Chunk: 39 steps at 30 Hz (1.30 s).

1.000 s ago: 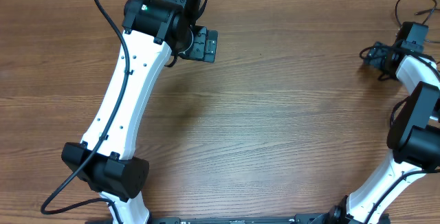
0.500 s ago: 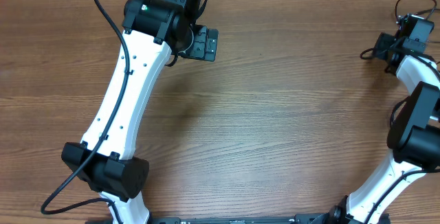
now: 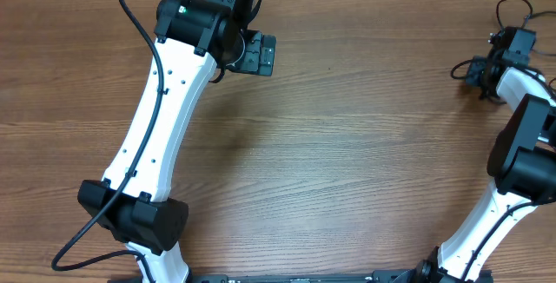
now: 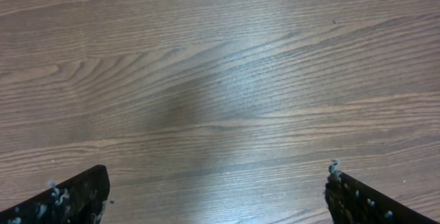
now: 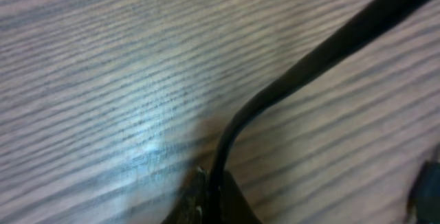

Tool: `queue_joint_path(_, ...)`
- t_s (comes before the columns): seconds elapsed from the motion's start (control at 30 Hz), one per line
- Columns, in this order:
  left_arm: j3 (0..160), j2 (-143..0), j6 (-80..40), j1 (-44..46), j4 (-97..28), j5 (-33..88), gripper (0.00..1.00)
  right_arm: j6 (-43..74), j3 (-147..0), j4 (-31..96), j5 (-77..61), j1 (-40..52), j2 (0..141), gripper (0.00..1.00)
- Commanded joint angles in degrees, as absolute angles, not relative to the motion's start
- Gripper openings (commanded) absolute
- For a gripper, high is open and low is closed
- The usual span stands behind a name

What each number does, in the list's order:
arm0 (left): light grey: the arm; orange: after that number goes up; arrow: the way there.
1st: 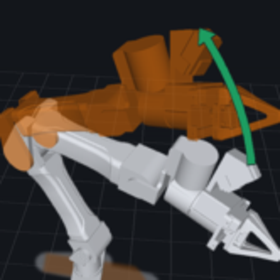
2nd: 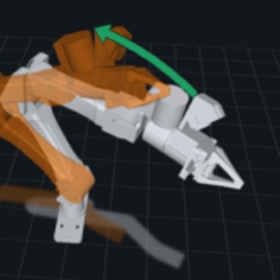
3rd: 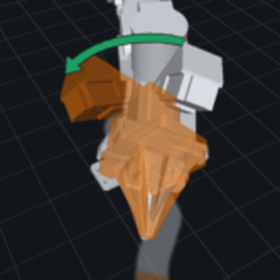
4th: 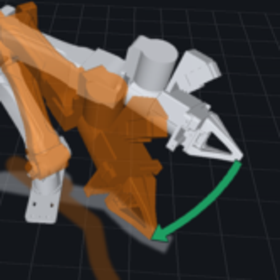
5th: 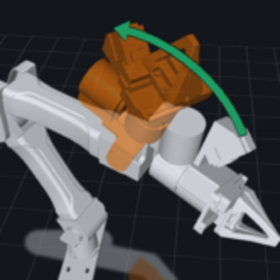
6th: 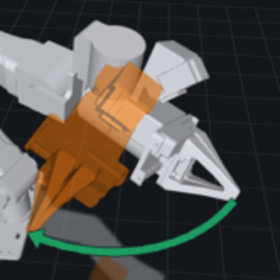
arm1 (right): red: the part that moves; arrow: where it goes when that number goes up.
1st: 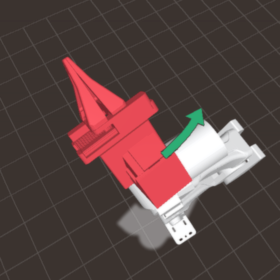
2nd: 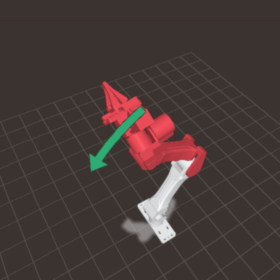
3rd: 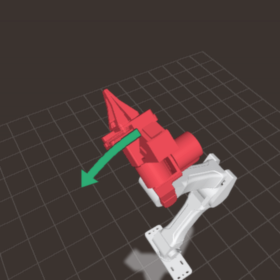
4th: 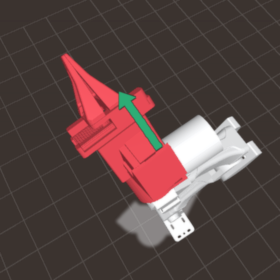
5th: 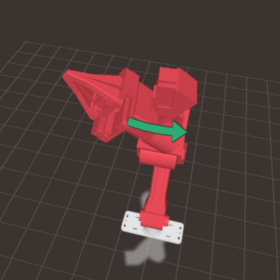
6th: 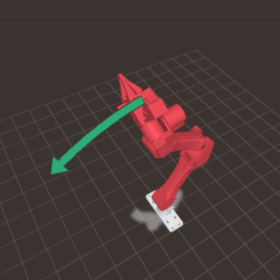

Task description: Untangle cables

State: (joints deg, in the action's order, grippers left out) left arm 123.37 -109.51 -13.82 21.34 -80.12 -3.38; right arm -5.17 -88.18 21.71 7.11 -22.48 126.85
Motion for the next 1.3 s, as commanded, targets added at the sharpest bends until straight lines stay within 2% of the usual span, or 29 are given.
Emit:
queue_joint_path(0.0,124.1,-109.4,-15.4,21.2,-79.3,-2.9,1.00,0.3,-96.0,24.5,7.1,-22.7,120.8,0.04)
queue_joint_path(0.2,124.1,-109.4,-15.5,21.2,-78.7,-2.9,1.00,8.4,-108.0,30.9,-4.2,-23.6,119.7,0.04)
queue_joint_path(0.37,124.1,-109.4,-15.5,21.2,-78.7,-2.9,1.00,29.7,-109.3,32.0,-21.8,-24.1,119.7,0.04)
queue_joint_path(0.43,124.1,-109.4,-15.7,21.2,-78.5,-2.9,1.00,39.7,-108.9,30.3,-24.6,-24.1,119.7,0.04)
queue_joint_path(0.5,124.1,-109.4,-15.9,21.2,-78.6,-2.9,1.00,43.6,-108.8,27.3,-25.2,-24.1,119.7,0.04)
queue_joint_path(0.63,124.1,-109.4,-15.9,21.2,-79.9,-2.9,1.00,43.2,-108.8,19.6,-22.0,-24.3,120.2,0.04)
queue_joint_path(0.8,124.1,-109.4,-15.9,21.2,-80.6,-2.9,1.00,36.7,-108.8,11.1,-15.0,-26.0,122.3,0.04)
queue_joint_path(1.27,124.1,-109.4,-16.2,21.2,-80.6,-2.9,1.00,29.6,-108.8,-5.0,-10.9,-33.6,134.1,0.04)
